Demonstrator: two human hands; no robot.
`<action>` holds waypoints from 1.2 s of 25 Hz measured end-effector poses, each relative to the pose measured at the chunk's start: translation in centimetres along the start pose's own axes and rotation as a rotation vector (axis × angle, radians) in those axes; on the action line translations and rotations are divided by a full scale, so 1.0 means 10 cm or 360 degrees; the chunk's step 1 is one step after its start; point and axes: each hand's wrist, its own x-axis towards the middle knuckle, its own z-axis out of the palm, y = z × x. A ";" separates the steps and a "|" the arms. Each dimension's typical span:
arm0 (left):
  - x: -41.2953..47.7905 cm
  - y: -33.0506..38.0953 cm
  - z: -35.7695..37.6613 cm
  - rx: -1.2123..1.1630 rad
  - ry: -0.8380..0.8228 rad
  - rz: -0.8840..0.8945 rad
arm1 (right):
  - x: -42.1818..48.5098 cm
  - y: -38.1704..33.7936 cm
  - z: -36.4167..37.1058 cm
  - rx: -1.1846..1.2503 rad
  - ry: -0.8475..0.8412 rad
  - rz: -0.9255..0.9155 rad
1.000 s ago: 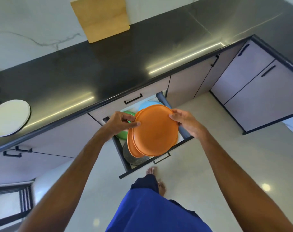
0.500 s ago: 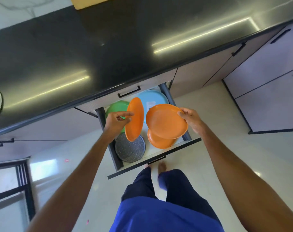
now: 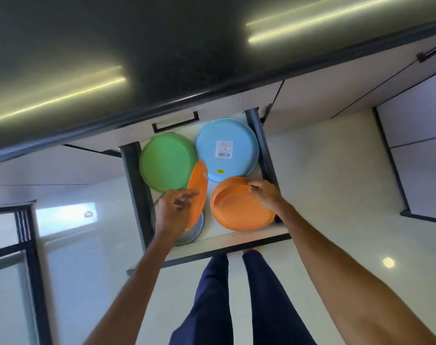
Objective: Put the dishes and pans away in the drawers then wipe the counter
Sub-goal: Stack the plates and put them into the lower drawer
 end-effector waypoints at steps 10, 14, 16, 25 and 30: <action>0.20 -0.25 0.51 -0.0087 0.0056 0.0032 | 0.74 0.39 0.53 -0.0478 0.0114 -0.0356; 0.13 -0.39 0.56 -0.0167 0.0073 -0.0007 | 0.80 0.48 0.69 -0.0567 0.0251 -0.0427; 0.10 -0.43 0.58 -0.0179 0.0062 -0.0022 | 0.79 0.49 0.72 -0.0644 0.0302 -0.0473; 0.07 -0.39 0.30 -0.0535 0.0055 0.0006 | 0.49 0.18 0.70 0.0445 0.0148 -0.0246; 0.20 -0.43 0.27 -0.0758 -0.0163 -0.0048 | 0.32 0.03 0.43 0.0926 0.0066 -0.0239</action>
